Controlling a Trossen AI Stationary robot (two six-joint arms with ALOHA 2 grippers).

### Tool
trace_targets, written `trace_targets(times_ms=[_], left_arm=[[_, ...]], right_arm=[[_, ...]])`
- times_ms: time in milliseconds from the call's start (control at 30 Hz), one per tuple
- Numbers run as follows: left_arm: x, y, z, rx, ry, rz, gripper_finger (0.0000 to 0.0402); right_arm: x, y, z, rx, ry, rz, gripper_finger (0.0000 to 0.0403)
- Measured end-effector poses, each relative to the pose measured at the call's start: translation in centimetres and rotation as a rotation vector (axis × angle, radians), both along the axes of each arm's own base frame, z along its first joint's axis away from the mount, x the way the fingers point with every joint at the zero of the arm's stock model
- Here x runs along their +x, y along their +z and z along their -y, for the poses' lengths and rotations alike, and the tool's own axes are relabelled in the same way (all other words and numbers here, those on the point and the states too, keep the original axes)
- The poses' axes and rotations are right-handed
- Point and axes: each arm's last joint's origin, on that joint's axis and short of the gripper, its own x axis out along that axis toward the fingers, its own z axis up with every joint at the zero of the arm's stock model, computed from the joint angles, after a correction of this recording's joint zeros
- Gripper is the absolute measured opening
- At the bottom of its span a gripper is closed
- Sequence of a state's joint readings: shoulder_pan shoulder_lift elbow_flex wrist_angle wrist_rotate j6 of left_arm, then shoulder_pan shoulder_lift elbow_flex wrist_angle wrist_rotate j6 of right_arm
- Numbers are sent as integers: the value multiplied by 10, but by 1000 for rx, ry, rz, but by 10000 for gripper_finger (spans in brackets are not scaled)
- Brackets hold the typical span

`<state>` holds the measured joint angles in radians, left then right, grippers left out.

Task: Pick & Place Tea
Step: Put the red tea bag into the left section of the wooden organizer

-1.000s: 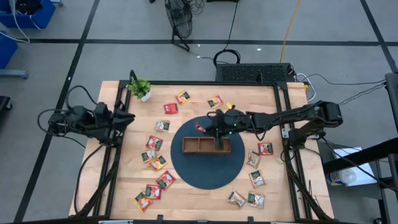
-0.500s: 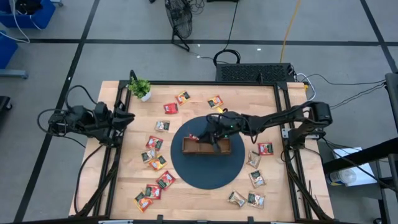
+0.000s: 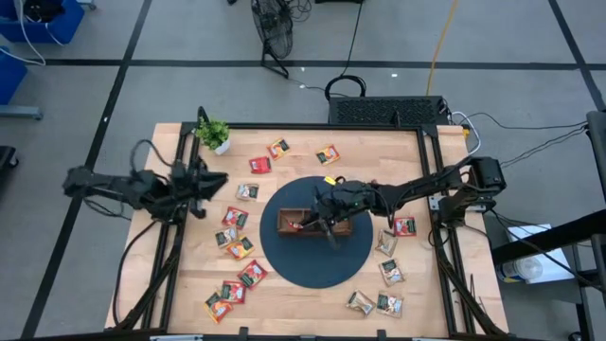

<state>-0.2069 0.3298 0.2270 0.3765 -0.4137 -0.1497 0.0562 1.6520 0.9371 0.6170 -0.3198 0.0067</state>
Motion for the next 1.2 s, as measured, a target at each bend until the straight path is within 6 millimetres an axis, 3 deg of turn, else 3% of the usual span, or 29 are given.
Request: trace_targets(times_ms=[133, 433, 700, 900, 1200], left_arm=[[32, -7, 6, 47, -39, -50, 91], [105, -20, 21, 294, -135, -217, 199], [151, -13, 32, 340, -233, -253, 209], [158, -12, 33, 371, -241, -271, 185], [142, -3, 36, 370, -410, -316, 158]], right_arm=[[0, 0, 1, -1, -4, 2, 21], [0, 1, 1, -2, -4, 13, 21], [0, 1, 0, 6, -1, 11, 21], [0, 1, 0, 7, -3, 5, 21], [0, 0, 1, 5, -3, 2, 21]])
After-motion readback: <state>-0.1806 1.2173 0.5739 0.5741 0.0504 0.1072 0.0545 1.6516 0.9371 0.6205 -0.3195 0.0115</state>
